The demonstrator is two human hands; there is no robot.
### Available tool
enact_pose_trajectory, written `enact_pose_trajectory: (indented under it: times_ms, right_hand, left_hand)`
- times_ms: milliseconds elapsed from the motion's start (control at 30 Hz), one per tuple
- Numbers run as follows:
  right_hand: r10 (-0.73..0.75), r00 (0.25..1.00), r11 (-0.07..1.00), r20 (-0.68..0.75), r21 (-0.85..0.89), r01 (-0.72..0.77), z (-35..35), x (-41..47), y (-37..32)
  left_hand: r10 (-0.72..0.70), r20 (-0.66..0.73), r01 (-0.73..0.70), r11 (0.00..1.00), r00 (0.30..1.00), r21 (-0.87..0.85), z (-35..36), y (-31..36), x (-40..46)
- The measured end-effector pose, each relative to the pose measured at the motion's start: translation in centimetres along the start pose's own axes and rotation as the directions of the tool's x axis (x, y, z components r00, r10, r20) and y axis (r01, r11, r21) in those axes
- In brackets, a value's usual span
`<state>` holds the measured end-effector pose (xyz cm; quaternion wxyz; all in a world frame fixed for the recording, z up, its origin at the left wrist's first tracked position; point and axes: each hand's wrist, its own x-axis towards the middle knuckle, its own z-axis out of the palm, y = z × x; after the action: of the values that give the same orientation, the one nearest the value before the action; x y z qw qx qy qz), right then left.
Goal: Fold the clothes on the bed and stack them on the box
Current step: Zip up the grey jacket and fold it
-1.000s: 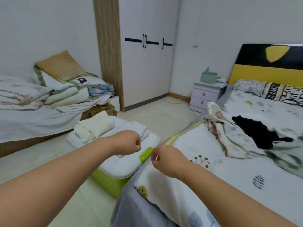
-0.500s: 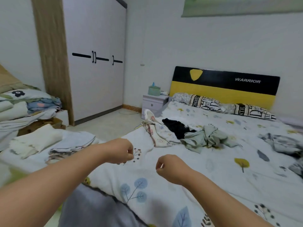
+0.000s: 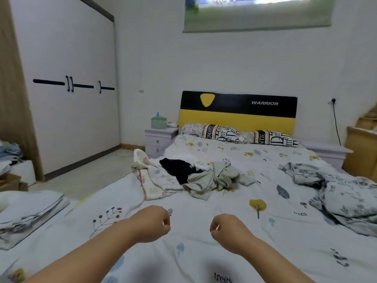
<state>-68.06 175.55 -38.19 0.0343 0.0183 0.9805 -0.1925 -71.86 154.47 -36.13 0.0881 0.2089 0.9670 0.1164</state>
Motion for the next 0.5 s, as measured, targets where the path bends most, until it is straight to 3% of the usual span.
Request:
enact_pose_trajectory:
  times_ms: [300,500]
  right_hand:
    - [0.175,0.984,0.984,-0.035,0.013,-0.175,2.6,10.6,5.3]
    - [0.175,0.979,0.984,-0.105,-0.026,-0.179,4.7,19.9,6.1]
  left_hand:
    - [-0.029,-0.033,0.030,0.999,0.999,0.015,4.4,-1.8,11.6]
    - [-0.021,-0.126,0.026,0.999,0.992,0.038,6.2,-2.9,21.6]
